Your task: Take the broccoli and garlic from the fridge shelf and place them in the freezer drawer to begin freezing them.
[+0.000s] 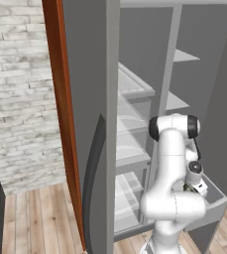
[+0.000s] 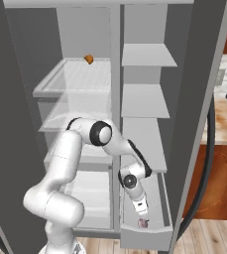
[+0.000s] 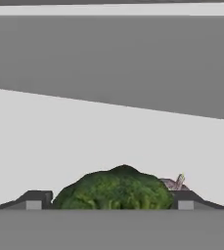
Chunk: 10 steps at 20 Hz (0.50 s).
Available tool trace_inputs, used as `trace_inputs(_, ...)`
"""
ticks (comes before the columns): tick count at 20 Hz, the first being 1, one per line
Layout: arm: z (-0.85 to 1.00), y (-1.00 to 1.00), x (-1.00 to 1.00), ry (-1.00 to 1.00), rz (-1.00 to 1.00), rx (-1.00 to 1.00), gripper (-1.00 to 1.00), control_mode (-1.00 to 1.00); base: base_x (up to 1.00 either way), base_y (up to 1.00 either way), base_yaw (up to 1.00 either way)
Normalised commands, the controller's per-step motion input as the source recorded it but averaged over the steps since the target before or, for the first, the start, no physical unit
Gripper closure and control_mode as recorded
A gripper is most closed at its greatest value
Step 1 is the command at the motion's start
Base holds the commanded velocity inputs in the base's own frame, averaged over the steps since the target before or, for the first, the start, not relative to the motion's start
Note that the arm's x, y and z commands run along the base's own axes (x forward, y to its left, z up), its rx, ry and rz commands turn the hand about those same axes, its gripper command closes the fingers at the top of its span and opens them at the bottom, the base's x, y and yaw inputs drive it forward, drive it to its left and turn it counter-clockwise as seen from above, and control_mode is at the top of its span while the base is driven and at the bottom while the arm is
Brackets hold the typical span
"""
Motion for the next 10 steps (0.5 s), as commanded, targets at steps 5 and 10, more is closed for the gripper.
trace_inputs(5,1.0,-0.03,-0.08,-0.01,0.0,0.0,-1.0,-1.0,0.0,0.0,0.0)
trace_inputs(10,0.94,-0.11,-0.94,-0.21,0.0,0.01,-1.0,-1.0,0.0,0.0,0.0)
